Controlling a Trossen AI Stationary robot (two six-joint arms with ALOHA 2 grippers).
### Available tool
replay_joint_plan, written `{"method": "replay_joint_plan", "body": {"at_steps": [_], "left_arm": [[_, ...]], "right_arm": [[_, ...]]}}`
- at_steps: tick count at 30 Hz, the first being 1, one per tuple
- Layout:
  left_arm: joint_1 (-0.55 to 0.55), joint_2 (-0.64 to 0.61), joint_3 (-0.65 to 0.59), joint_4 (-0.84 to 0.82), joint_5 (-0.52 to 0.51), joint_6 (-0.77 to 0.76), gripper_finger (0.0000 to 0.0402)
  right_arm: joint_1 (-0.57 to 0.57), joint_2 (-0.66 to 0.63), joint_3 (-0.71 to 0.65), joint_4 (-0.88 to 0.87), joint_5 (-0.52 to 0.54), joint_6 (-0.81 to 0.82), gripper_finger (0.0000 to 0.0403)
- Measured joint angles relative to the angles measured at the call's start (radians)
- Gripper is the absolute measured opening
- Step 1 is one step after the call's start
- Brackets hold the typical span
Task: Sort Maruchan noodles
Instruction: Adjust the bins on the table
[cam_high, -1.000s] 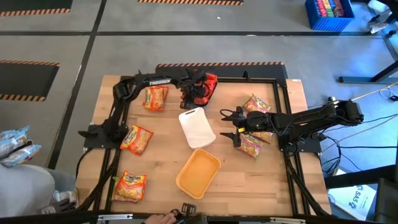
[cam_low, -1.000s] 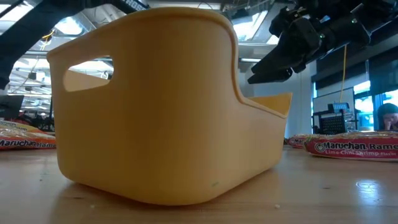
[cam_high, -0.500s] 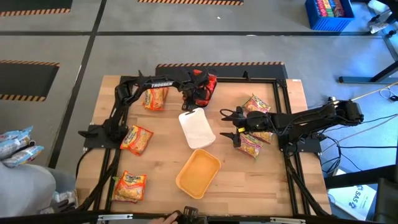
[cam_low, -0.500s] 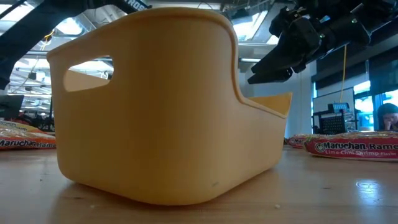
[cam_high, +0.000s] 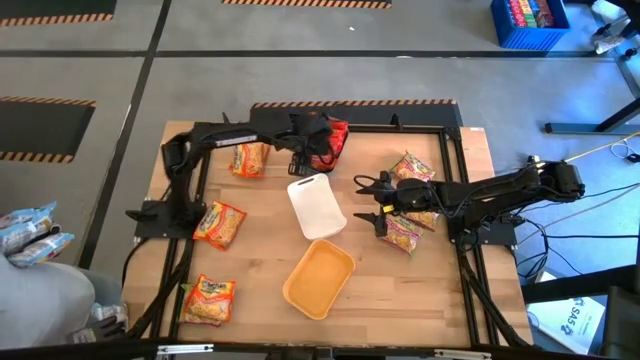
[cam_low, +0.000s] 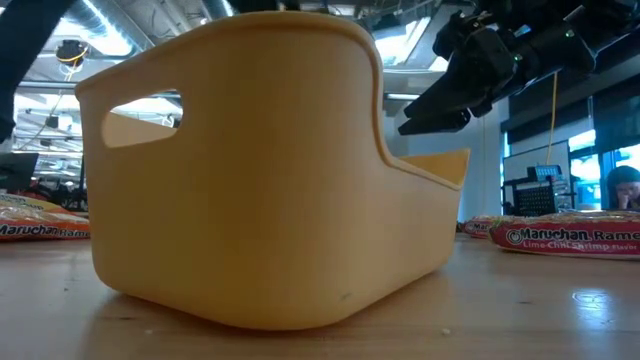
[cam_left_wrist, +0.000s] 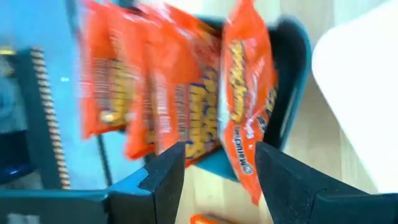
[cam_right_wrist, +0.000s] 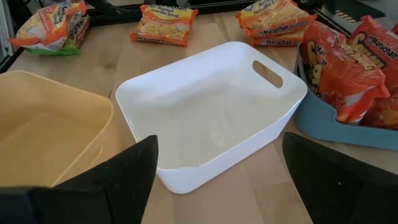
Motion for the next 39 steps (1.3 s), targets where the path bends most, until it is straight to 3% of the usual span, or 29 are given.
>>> {"method": "replay_joint_plan", "body": {"at_steps": [5, 8, 13, 20, 24, 28, 39], "left_arm": [[-0.038, -0.131, -0.010, -0.055, 0.007, -0.207, 0.0188], [-0.082, -0.237, -0.089, -0.058, -0.018, -0.328, 0.0188], [-0.192, -0.454, -0.351, 0.042, -0.098, -0.528, 0.0188], [-0.339, -0.634, -0.726, 0.278, -0.081, -0.779, 0.0188], [-0.383, -0.637, -0.891, 0.463, -0.036, -0.834, 0.0188], [-0.392, -0.600, -1.003, 0.660, -0.002, -0.828, 0.0188], [-0.355, -0.393, -1.039, 0.860, -0.004, -0.750, 0.0188]], "right_arm": [[0.000, 0.000, 0.000, -0.015, -0.009, 0.048, 0.0326], [0.000, 0.000, 0.000, -0.038, -0.027, 0.057, 0.0326], [0.001, 0.000, -0.001, -0.039, -0.014, 0.057, 0.0326], [0.000, 0.000, 0.000, -0.070, 0.104, 0.055, 0.0326], [-0.001, 0.031, -0.001, -0.081, 0.152, 0.054, 0.0318], [-0.014, 0.108, 0.001, -0.071, 0.156, 0.053, 0.0275], [-0.045, 0.371, 0.084, -0.009, 0.059, 0.031, 0.0102]]}}
